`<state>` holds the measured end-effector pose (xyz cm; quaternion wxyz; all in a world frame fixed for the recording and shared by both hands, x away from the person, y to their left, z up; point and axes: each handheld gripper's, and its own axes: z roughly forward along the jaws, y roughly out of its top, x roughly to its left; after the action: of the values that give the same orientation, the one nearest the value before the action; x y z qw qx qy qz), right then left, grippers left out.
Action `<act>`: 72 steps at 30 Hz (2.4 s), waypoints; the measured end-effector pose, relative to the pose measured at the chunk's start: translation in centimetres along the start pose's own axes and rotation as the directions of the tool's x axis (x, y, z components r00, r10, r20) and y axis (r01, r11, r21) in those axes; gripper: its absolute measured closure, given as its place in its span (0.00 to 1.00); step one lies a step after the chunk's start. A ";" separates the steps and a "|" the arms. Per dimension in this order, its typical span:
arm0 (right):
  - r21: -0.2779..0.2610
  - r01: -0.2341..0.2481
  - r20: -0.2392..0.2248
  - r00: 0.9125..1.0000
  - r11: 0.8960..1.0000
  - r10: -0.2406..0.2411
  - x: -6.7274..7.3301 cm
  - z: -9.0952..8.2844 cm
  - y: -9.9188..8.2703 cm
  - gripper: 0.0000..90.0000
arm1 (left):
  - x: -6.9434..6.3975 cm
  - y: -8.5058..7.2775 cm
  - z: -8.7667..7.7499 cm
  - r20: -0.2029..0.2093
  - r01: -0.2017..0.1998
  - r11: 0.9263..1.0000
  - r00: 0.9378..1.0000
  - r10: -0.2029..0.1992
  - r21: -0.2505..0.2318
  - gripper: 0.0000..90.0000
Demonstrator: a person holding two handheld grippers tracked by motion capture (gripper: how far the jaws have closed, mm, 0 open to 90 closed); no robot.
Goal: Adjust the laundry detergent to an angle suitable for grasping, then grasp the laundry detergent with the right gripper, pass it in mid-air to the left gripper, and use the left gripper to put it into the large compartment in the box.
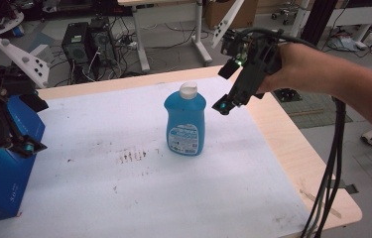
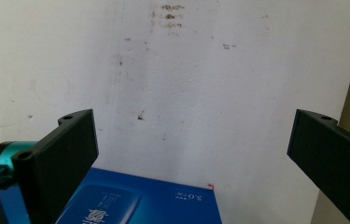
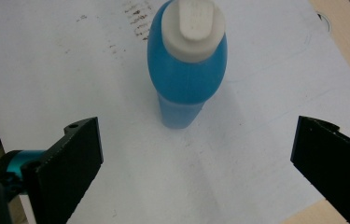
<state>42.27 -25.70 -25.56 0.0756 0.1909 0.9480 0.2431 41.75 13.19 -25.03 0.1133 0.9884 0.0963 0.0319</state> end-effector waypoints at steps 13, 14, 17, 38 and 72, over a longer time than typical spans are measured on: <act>-0.038 -0.031 -0.015 0.999 0.999 0.030 0.0 1.6 -3.6 0.01 | -0.5 0.3 0.5 0.004 0.013 1.000 1.000 -0.013 -0.004 0.02; -0.036 -0.032 -0.015 0.999 0.999 0.031 0.0 1.7 -3.8 0.01 | -0.6 0.3 0.5 0.003 0.018 1.000 1.000 -0.018 -0.004 0.02; -0.032 -0.033 -0.016 0.999 0.999 0.033 -0.1 1.9 -4.2 0.01 | -0.7 0.4 0.6 0.005 0.014 1.000 1.000 -0.014 -0.007 0.02; -0.097 -0.062 0.002 0.998 0.993 0.062 -0.1 3.3 -4.7 0.01 | -1.1 0.3 0.6 -0.002 0.017 1.000 1.000 -0.017 -0.017 0.02; -0.283 -0.105 -0.061 0.994 0.953 0.092 -0.4 8.2 -6.0 0.01 | 0.1 -0.3 1.4 0.011 0.039 0.999 0.999 -0.039 -0.024 0.02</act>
<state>42.65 -27.19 -35.61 0.0680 0.2192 0.8937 0.3854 41.88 13.16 -26.40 0.1262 0.9850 0.1145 0.0258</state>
